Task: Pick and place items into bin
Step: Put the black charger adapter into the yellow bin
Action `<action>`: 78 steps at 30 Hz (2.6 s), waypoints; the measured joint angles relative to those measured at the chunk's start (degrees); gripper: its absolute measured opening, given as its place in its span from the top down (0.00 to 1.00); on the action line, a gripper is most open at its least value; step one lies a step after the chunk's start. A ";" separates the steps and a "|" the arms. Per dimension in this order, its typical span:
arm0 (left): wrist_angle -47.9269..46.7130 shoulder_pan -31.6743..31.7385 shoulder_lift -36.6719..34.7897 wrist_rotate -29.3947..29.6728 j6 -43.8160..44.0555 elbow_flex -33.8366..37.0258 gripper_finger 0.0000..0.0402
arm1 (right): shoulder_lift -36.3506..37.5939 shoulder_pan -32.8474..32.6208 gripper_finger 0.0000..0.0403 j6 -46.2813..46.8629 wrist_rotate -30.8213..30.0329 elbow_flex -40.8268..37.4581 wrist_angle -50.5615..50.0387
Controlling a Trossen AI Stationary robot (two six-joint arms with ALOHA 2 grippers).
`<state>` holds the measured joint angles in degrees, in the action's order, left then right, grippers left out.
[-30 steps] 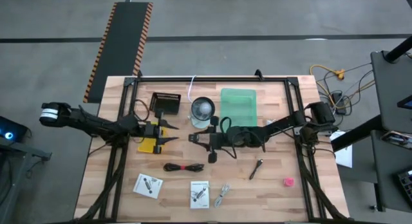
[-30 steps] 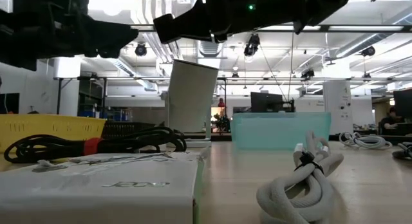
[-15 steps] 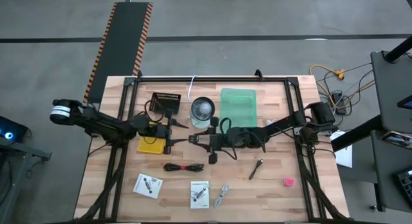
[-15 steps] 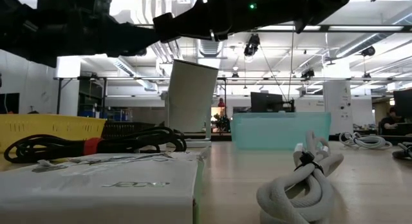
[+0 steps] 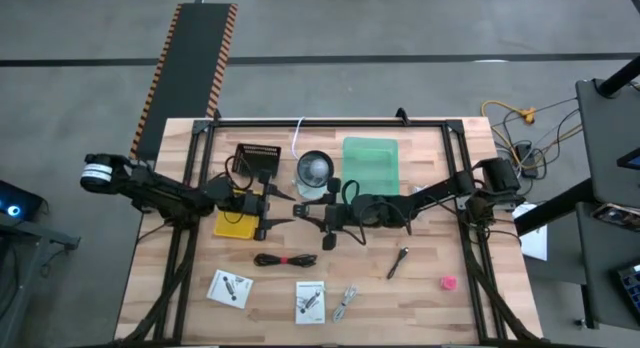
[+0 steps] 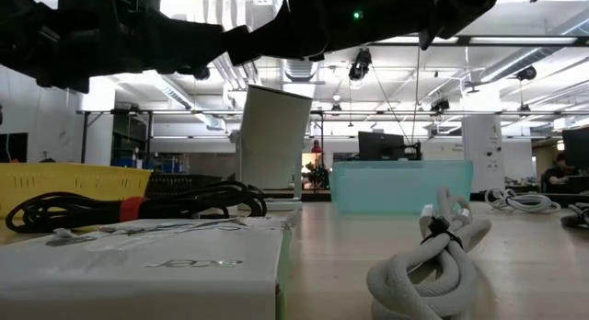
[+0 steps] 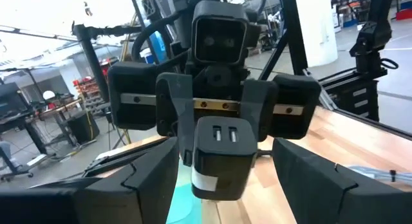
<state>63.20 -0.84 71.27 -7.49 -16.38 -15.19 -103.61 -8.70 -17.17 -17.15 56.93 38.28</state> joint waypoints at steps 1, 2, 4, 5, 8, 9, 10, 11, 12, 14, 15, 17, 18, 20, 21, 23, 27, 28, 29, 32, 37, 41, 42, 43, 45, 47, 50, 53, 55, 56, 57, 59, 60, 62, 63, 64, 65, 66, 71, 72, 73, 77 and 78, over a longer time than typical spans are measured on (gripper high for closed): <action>-0.01 0.00 0.39 0.01 0.00 -0.27 0.42 | 0.00 0.10 0.66 -0.01 0.00 0.00 0.00; 0.02 0.00 1.00 0.00 0.00 -0.73 0.42 | 0.00 0.10 0.66 -0.01 0.00 0.00 0.00; 0.03 0.00 2.02 0.10 0.00 -1.57 0.42 | 0.00 0.15 0.66 -0.02 0.00 0.00 0.00; 0.33 -0.01 2.47 0.25 -0.02 -1.87 0.42 | 0.00 0.14 0.65 -0.02 0.00 0.00 0.00; 2.31 0.00 3.88 0.42 -0.42 -2.68 0.42 | 0.00 0.14 0.65 0.01 0.02 0.00 0.00; 2.61 0.00 4.28 0.42 -0.45 -2.75 0.42 | 0.00 0.14 0.65 0.00 0.02 0.00 0.00; 2.54 0.00 4.57 0.44 -0.47 -2.89 0.42 | 0.00 0.14 0.65 0.00 0.02 0.00 0.00; 2.40 0.00 4.80 0.44 -0.48 -2.96 0.42 | 0.00 0.14 0.65 0.00 0.02 0.00 0.00; 2.42 0.00 5.09 0.44 -0.48 -2.98 0.42 | 0.00 0.14 0.65 0.00 0.02 0.00 0.00; 2.39 0.00 5.64 0.47 -0.50 -3.01 0.42 | 0.00 0.14 0.65 0.00 0.02 0.02 0.00; 2.38 0.00 5.80 0.56 -0.50 -3.01 0.42 | 0.00 0.14 0.65 0.00 0.04 0.01 0.01; 2.89 0.00 6.07 1.15 -0.51 -3.20 0.42 | 0.00 0.12 0.65 0.02 0.04 0.02 0.04; 3.16 0.00 6.09 1.53 -0.53 -3.36 0.42 | 0.00 0.10 0.65 0.07 0.02 0.02 0.08; 3.38 -0.02 6.05 1.99 -0.55 -3.61 0.42 | 0.02 0.14 0.65 0.10 0.20 0.04 0.16; 3.44 -0.02 6.08 2.02 -0.55 -3.70 0.43 | 0.02 0.14 0.65 0.08 0.23 0.04 0.19; 3.57 -0.02 6.38 2.01 -0.55 -3.75 0.46 | 0.02 0.14 0.65 0.05 0.24 0.04 0.12; 3.93 -0.02 6.66 2.06 -0.46 -3.79 0.55 | 0.03 0.14 0.65 -0.11 0.24 0.03 -0.06; 3.74 -0.01 6.47 2.07 -0.59 -3.79 0.58 | 0.02 0.14 0.65 0.08 0.15 0.02 -0.04; 3.75 -0.02 6.42 2.17 -0.93 -3.80 0.60 | 0.03 0.14 0.65 0.43 0.15 0.00 -0.04; 3.79 -0.02 6.36 2.08 -1.09 -3.81 0.66 | 0.07 0.15 0.65 0.83 0.23 0.00 0.03; 3.71 -0.02 6.36 2.12 -0.88 -3.81 0.67 | 0.07 0.14 0.65 0.91 0.28 0.00 0.02; 3.59 -0.02 6.29 2.14 -0.46 -3.81 0.67 | 0.07 0.14 0.63 2.17 0.39 0.00 -0.15; 3.46 -0.02 6.29 2.16 -0.44 -3.81 0.67 | 0.07 0.14 0.62 2.19 0.42 0.00 -0.24; 3.44 -0.02 6.29 2.18 -0.44 -3.81 0.67 | 0.07 0.14 0.61 2.12 0.42 0.00 -0.24; 3.50 -0.02 6.29 2.42 -0.20 -3.84 0.67 | 0.07 0.14 0.57 1.79 0.46 0.00 -0.31; 3.50 -0.02 6.29 2.51 -0.21 -3.84 0.67 | 0.07 0.14 0.53 1.77 0.49 0.00 -0.53; 3.42 -0.02 6.29 2.49 -0.24 -3.88 0.67 | 0.74 0.10 0.49 1.99 0.88 0.07 -2.49; 3.32 0.00 6.29 2.51 -0.28 -3.88 0.67 | 2.62 0.08 0.47 3.98 0.89 0.13 -7.95; 3.42 0.00 6.26 2.53 -0.31 -3.88 0.67 | 4.48 0.06 0.47 6.50 0.87 0.15 -13.33; 3.54 0.00 6.25 2.59 -0.39 -3.88 0.67 | 5.56 0.04 0.47 7.96 0.91 0.26 -16.34; 3.62 0.00 6.25 2.62 -0.46 -3.88 0.67 | 6.65 -0.04 0.47 9.45 0.90 0.34 -19.46; 3.67 0.00 6.22 2.62 -0.46 -3.88 0.67 | 8.87 -0.28 0.47 12.13 0.90 0.75 -25.47; 3.67 0.02 6.22 2.60 -0.48 -3.88 0.67 | 9.96 -0.45 0.47 13.42 0.90 0.91 -28.16; 3.65 0.02 6.21 2.54 -0.48 -3.88 0.67 | 12.13 -0.97 0.47 15.72 0.88 0.94 -33.98; 3.67 0.01 6.20 2.51 -0.48 -3.88 0.67 | 12.95 -1.27 0.46 16.86 0.90 0.94 -36.68; 3.65 0.02 6.20 2.50 -0.48 -3.88 0.67 | 13.68 -1.64 0.47 18.01 0.90 0.94 -39.64; 3.65 0.00 6.20 2.49 -0.48 -3.88 0.67 | 14.35 -2.04 0.47 19.17 0.90 0.92 -42.86; 3.67 0.00 6.20 2.47 -0.48 -3.88 0.67 | 14.79 -2.40 0.47 20.44 0.90 0.90 -45.58; 3.66 0.00 6.18 2.43 -0.45 -3.88 0.67 | 16.35 -4.87 0.47 28.11 0.86 0.70 -56.87; 3.65 0.00 6.18 2.41 -0.46 -3.88 0.67 | 16.29 -5.57 0.47 29.66 0.89 0.52 -58.42; 3.67 0.00 6.18 2.40 -0.46 -3.88 0.67 | 16.03 -6.34 0.47 30.64 0.87 0.23 -59.34; 3.66 0.00 6.16 2.27 -0.48 -3.88 0.67 | 14.28 -9.24 0.47 30.33 0.75 -0.70 -58.70; 3.65 0.00 6.16 2.27 -0.48 -3.88 0.67 | 13.77 -9.69 0.47 30.16 0.74 -0.81 -58.46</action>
<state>66.85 -0.84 77.43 -5.21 -16.86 -19.07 -89.84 -18.39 12.98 -16.40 56.12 -20.18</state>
